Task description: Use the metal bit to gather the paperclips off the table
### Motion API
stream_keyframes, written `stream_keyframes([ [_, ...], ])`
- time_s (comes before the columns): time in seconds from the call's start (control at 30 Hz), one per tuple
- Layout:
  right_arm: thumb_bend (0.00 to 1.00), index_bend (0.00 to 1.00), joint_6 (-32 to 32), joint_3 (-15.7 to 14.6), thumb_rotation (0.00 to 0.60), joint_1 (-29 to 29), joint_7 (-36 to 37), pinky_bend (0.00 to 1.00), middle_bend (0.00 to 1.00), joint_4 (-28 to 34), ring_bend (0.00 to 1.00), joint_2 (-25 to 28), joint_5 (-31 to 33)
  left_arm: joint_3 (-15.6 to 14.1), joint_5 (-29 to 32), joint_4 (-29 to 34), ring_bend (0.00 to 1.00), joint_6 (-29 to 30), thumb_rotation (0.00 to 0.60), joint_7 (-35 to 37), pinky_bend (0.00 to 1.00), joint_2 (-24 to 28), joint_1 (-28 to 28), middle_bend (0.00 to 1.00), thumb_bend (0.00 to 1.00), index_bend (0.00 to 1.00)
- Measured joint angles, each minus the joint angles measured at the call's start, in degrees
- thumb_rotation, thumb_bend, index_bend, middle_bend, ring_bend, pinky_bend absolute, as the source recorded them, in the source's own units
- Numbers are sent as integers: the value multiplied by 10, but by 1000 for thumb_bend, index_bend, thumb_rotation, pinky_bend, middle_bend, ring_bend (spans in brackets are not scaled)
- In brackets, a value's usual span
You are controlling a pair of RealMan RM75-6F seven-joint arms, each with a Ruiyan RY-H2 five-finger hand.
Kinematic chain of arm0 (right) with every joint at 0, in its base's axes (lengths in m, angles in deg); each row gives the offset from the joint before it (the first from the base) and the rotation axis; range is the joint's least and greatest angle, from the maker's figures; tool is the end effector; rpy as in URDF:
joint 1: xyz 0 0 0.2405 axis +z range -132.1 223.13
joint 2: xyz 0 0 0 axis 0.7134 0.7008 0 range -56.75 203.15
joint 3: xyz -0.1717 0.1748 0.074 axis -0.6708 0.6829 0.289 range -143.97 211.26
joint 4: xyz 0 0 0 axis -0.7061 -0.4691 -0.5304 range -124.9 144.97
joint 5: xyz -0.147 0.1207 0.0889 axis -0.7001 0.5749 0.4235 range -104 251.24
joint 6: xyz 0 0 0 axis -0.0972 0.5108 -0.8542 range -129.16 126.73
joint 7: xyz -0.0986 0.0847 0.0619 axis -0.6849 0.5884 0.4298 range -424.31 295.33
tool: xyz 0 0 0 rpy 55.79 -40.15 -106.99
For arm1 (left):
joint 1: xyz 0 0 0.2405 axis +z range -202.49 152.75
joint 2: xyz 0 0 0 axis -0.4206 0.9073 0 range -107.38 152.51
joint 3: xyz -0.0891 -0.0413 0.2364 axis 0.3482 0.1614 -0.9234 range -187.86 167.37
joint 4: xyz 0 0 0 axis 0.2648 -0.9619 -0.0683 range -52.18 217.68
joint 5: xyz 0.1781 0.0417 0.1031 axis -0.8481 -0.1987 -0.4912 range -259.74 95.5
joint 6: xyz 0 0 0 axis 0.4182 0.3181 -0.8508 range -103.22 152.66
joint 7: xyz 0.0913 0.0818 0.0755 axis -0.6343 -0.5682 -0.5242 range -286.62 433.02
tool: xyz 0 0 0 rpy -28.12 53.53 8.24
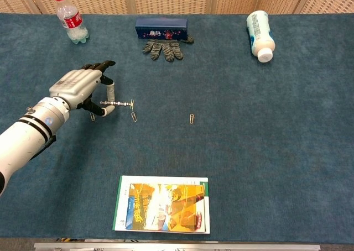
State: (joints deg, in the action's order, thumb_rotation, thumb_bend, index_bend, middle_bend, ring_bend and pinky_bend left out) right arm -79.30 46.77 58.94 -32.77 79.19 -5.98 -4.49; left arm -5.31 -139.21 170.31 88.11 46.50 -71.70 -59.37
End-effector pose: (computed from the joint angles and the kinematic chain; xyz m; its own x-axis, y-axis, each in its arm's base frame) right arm -0.3418 -0.2695 0.1360 -0.0698 0.1471 0.9867 -0.9975 -0.0012 -0.0704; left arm -0.1873 0.2876 -0.0448 0.3964 0.3460 0.8504 0.9166 -0.2016 -0.3453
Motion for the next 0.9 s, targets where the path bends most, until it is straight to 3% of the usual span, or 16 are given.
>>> stream_keyframes([
  [0.5,0,449,1,-3,600,-2,11,665,532,-11,435,-6,-1,-3,17,-35,0,-9,600,-43,0,-29,-2,0,325,574],
  [0.9,0,449,1,-2,600,0,13,666,532,-12,435,-8,-3,-7,7,-26,0,1,600,-47,0,-25,9,0,325,574],
])
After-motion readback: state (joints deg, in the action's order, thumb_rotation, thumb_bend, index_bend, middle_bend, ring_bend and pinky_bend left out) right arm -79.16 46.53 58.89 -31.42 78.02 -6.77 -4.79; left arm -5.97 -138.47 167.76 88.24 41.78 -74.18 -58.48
